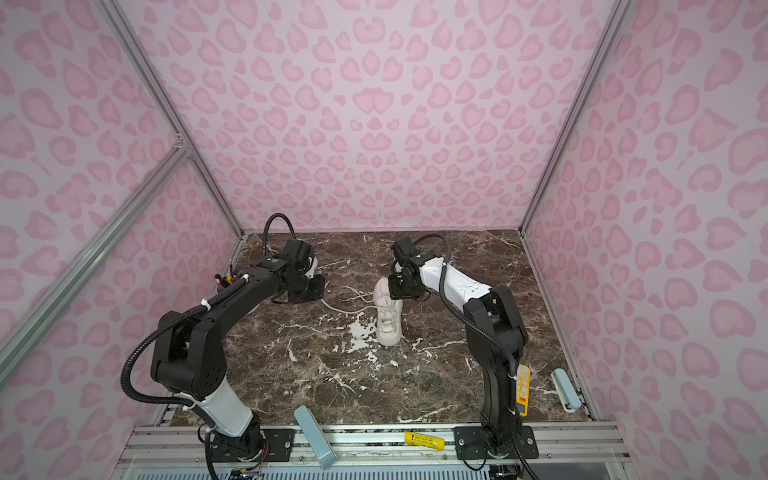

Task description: Tie the shoes

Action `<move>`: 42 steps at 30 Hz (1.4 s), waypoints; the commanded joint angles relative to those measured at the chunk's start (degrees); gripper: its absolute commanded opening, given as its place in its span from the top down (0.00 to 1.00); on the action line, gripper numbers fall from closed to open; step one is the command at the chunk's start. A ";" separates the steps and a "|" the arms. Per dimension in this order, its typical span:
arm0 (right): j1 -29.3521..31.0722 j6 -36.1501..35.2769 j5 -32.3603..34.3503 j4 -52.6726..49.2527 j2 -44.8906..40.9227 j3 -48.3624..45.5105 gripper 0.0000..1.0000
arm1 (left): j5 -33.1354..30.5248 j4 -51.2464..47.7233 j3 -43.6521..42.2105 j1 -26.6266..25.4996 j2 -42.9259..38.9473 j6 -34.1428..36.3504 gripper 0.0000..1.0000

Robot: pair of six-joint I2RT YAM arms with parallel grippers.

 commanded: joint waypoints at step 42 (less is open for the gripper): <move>-3.03 -2.95 -0.42 -4.54 0.44 5.10 0.53 | -1.15 -0.57 -6.38 -0.66 -1.10 -3.66 0.97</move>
